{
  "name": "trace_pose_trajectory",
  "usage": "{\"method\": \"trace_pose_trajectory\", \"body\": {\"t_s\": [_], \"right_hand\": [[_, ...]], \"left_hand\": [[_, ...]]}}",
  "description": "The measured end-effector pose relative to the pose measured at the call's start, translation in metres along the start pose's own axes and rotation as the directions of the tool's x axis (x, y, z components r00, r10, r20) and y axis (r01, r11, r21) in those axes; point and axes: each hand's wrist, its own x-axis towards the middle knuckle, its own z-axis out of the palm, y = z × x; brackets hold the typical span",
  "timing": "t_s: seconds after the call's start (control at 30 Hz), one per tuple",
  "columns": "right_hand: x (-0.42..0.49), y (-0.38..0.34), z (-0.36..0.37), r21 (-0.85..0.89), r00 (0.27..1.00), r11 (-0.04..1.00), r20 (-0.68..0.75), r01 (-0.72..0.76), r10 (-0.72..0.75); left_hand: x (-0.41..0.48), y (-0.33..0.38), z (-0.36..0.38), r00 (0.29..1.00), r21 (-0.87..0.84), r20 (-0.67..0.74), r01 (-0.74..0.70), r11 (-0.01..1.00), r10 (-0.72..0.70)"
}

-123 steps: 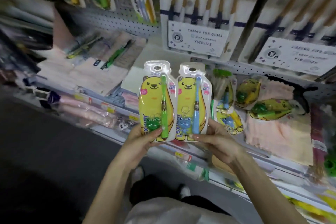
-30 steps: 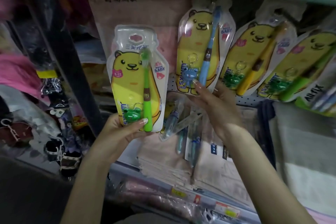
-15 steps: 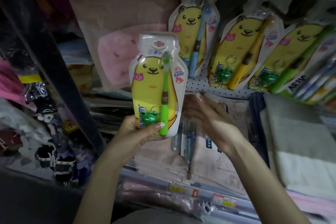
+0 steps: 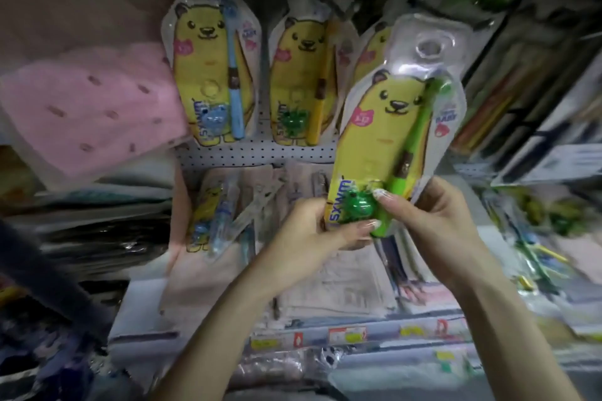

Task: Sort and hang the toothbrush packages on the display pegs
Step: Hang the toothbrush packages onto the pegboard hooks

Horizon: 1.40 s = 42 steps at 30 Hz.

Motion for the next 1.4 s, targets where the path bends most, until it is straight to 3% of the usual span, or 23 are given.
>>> {"method": "trace_pose_trajectory", "body": {"t_s": [0.2,0.37,0.67,1.1,1.4], "right_hand": [[0.002,-0.022,-0.014,0.024,0.986,0.995,-0.141,0.095,-0.091],[0.001,-0.024,-0.02,0.077,0.978,0.994,-0.196,0.082,-0.066],[-0.001,-0.02,-0.02,0.116,0.982,0.993,-0.191,0.017,0.005],[0.002,-0.02,-0.039,0.181,0.993,0.983,-0.113,0.006,0.015],[0.029,-0.012,-0.045,0.104,0.983,0.991,-0.153,-0.09,0.105]], "left_hand": [[0.019,0.01,0.026,0.998,-0.04,0.035,-0.052,0.998,0.053],[0.024,0.013,0.039,0.997,-0.027,0.035,-0.062,0.998,0.063],[0.025,0.003,0.042,0.999,-0.066,-0.028,-0.042,0.997,0.041],[0.03,0.001,0.05,0.994,-0.019,0.05,-0.092,0.996,0.093],[0.049,-0.008,0.044,0.992,-0.054,-0.102,-0.073,0.996,0.067]]}}
